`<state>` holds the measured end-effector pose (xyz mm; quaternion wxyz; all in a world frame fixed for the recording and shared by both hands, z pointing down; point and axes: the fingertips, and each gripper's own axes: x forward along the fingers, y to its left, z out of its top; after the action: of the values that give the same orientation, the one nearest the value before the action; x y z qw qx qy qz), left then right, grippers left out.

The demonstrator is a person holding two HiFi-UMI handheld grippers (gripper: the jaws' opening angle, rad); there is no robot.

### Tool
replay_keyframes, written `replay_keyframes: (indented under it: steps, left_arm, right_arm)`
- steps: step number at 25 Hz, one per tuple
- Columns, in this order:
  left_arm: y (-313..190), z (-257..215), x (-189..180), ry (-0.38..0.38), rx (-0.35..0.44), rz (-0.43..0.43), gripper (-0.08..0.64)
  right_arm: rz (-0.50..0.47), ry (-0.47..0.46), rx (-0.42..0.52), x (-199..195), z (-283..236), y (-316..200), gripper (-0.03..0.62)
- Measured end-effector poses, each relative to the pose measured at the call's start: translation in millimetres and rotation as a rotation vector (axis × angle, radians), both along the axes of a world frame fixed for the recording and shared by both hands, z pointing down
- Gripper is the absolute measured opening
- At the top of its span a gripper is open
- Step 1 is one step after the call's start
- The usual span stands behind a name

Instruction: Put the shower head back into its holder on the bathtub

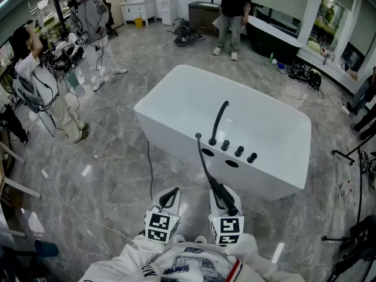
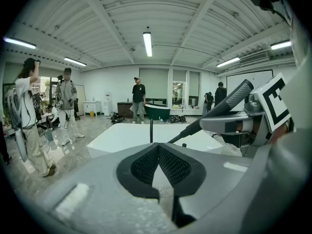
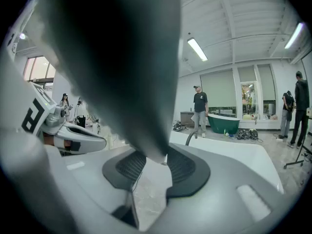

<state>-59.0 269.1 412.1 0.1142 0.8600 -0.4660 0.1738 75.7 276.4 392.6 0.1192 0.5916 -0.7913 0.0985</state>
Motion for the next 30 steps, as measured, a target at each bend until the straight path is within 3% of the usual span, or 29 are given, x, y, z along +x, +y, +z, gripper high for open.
replay_keyframes:
  steps: [30]
  left_arm:
    - [-2.2,2.6,35.0,-0.005,0.006,-0.045,0.002]
  right_arm:
    - [-0.056,-0.021,0.011,32.4,-0.9,-6.2,0.137]
